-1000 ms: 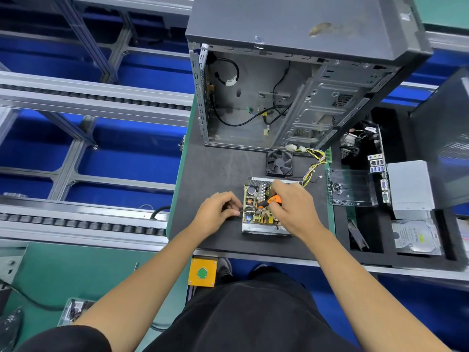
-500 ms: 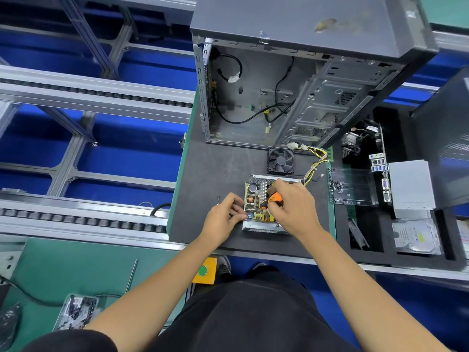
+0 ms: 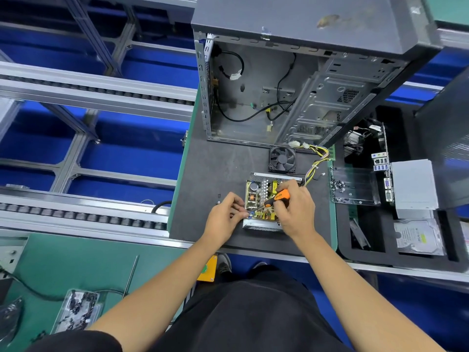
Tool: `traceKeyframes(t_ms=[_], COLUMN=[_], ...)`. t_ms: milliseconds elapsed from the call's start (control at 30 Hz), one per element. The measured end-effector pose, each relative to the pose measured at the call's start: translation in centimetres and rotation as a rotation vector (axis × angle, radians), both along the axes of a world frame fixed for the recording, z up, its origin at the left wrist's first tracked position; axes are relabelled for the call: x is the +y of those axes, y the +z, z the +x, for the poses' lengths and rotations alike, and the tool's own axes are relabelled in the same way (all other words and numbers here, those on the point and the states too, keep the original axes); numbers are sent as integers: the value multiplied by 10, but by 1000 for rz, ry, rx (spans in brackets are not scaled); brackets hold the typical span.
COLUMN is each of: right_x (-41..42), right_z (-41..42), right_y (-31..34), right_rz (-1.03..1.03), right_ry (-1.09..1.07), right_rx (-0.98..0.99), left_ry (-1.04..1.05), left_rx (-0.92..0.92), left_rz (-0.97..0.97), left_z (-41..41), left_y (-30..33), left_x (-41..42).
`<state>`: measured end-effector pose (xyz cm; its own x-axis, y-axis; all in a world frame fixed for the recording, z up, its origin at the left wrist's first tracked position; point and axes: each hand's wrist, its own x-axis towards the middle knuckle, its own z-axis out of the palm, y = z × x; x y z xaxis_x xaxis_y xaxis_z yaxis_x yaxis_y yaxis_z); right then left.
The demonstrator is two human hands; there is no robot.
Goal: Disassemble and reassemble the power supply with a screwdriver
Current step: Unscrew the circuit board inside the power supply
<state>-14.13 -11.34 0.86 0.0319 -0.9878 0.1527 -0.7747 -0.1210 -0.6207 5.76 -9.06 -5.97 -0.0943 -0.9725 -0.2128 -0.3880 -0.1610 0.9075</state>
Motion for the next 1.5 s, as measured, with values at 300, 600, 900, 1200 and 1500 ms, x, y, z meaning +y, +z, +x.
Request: traceKeyframes(t_ms=[300,600,900,1200,1500], right_x=[-1,-8,-15,-18,-21], right_z=[-3,5,17,21,30], right_y=[2,17,24,34,38], right_rz=[10,-88,-76,-139,-210], right_ry=[70,252,333,550,684], right_rx=[52,235,292,421,486], left_ry=[14,17,-27,3,13], left_rx=[-7,39,-57,-391,-505], left_rz=[-26,-68,-106,-264,-340], left_z=[-3,6,8,4,-3], left_y=[-2,-6,-5,-11,-15], left_x=[2,6,4,8,11])
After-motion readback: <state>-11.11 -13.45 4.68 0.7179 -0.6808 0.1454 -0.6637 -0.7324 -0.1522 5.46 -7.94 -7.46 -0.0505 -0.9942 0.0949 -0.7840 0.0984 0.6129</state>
